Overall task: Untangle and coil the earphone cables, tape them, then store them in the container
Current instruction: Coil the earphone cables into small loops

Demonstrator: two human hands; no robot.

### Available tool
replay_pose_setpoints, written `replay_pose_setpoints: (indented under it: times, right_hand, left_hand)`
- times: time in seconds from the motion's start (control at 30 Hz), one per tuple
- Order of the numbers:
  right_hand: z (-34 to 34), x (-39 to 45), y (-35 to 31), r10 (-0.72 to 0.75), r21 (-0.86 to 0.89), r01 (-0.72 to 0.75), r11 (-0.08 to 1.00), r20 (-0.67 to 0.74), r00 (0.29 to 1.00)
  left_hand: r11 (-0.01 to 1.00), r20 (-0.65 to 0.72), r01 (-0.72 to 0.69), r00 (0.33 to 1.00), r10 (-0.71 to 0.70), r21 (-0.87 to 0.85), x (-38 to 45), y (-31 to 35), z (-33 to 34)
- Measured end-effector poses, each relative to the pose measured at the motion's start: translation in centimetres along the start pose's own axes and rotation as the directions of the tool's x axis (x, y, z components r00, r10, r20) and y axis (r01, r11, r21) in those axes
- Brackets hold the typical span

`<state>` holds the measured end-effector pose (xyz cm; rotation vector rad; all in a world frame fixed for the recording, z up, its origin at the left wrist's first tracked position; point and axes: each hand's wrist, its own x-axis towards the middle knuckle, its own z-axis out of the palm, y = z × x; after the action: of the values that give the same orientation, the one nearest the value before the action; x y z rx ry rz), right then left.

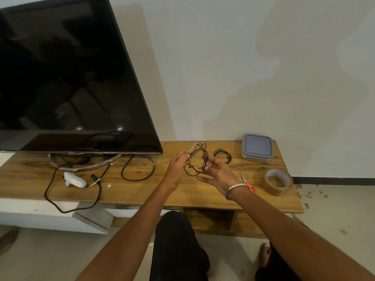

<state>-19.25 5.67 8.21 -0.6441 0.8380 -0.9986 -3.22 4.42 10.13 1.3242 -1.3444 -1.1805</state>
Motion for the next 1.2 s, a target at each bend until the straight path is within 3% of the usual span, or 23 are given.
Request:
replay_pose_setpoints:
  times: [0.37,0.57,0.87,1.2]
  right_hand:
    - [0.1,-0.2,-0.5,0.060,0.106,-0.061,0.992,0.014,0.998]
    - [0.2,0.4,-0.1,-0.057,-0.144,0.036,0.989,-0.140,0.988]
    - [-0.3,1.7,0.9,-0.195,-0.343,0.132,0.930,-0.158,0.968]
    - [-2.2,5.9,3.1,-0.062,-0.484,-0.075,0.872,-0.262,0.963]
  left_hand:
    - [0.996,0.056,-0.051,0.997,0.047,0.074,-0.3,0.9,-0.5]
    - [0.989,0.008,-0.044,0.999,0.043,0.138,-0.2,0.8,-0.3]
    - [0.975,-0.068,-0.046,0.996,0.062,0.219,1.6,-3.1,0.1]
    - [0.930,-0.212,0.038,0.976,0.043,0.365,3.9,-8.4,1.0]
